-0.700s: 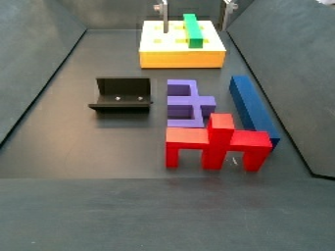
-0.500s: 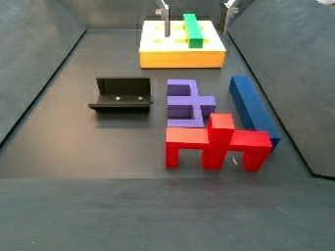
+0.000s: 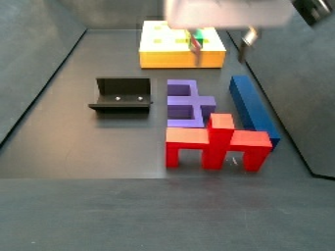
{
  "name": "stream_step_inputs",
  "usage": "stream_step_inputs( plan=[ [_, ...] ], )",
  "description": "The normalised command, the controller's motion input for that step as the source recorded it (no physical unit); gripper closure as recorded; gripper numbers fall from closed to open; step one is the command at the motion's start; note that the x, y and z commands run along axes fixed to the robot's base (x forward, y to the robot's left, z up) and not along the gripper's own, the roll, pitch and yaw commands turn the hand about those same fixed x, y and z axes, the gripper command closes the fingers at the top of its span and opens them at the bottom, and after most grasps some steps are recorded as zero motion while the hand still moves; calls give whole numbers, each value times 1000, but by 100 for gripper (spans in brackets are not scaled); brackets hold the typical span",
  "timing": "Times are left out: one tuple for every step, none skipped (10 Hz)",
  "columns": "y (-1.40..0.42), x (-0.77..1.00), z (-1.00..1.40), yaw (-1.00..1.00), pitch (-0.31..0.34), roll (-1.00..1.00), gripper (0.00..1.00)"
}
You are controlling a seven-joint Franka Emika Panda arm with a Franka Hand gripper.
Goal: Pick up the blue object. Move up. Move to above the board. Insert the blue object.
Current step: Pick up the blue object.
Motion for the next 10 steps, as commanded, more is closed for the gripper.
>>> stream_step_inputs(
  plan=[
    [637,-651,-569,-129,-189,0,0],
    [449,-546,-486,-166,-154,0,0],
    [31,-34,-354,-226,-44,0,0],
    [0,0,-360,-269,0,63,0],
    [-54,0,-320,-317,46,93,0],
    [0,-186,-271,-351,31,36,0],
    [17,-354,-163,-246,0,0,0],
    [0,-340,-111,-180,0,0,0],
    [0,-363,-106,-100,0,0,0],
    [0,-237,-249,0,-61,31,0]
  ],
)
